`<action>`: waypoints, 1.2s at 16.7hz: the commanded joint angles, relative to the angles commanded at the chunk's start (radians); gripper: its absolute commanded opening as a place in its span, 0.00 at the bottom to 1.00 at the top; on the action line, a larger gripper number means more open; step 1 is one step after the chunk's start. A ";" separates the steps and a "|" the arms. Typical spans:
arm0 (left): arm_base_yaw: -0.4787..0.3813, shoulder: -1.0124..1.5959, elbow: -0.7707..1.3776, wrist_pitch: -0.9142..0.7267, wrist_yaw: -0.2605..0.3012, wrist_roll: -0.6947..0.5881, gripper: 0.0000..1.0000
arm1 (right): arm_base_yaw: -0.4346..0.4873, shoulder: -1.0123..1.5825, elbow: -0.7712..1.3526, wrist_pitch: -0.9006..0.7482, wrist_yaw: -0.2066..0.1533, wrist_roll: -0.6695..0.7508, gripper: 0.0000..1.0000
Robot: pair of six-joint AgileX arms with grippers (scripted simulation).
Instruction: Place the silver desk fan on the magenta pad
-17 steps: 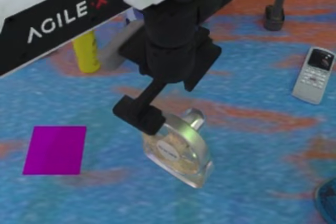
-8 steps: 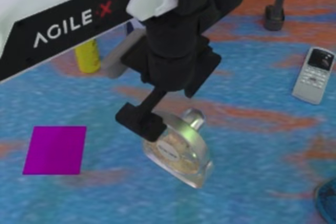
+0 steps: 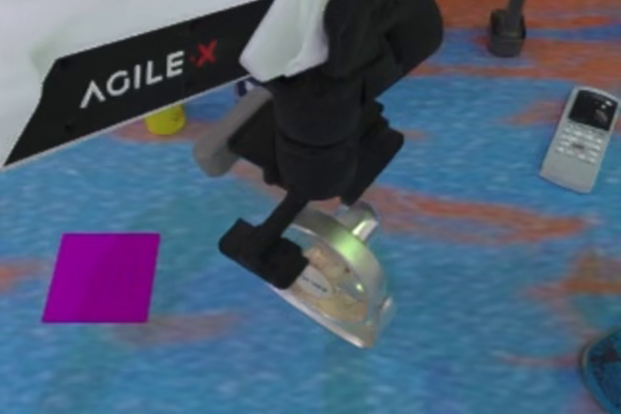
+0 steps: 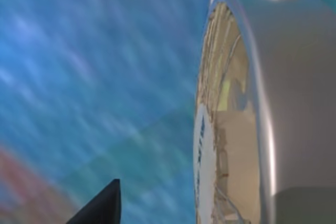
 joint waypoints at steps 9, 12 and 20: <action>0.000 0.000 0.000 0.000 0.000 0.000 0.40 | 0.000 0.000 0.000 0.000 0.000 0.000 1.00; 0.000 0.000 0.000 0.000 0.000 0.000 0.17 | 0.000 0.000 0.000 0.000 0.000 0.000 1.00; 0.000 0.000 0.000 0.000 0.000 0.000 0.00 | 0.000 0.000 0.000 0.000 0.000 0.000 1.00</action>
